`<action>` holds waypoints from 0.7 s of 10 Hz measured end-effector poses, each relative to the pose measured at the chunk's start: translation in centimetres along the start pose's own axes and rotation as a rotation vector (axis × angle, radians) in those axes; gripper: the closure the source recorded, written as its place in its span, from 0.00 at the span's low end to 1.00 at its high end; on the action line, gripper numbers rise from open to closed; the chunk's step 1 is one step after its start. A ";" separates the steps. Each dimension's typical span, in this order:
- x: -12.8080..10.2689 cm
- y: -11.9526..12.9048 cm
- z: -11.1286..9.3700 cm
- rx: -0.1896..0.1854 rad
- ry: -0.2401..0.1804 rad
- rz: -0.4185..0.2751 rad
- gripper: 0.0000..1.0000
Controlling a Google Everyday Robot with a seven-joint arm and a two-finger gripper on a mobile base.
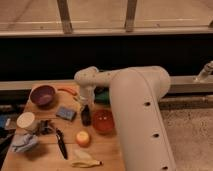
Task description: Place eraser in table surface
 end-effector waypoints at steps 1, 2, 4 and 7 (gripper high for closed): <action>-0.5 -0.1 -0.7 0.020 -0.008 -0.009 0.20; -1.4 -0.4 -2.6 0.056 -0.036 -0.012 0.20; -2.4 -1.2 -6.1 0.102 -0.096 -0.003 0.20; -2.9 -2.5 -12.5 0.142 -0.249 0.030 0.20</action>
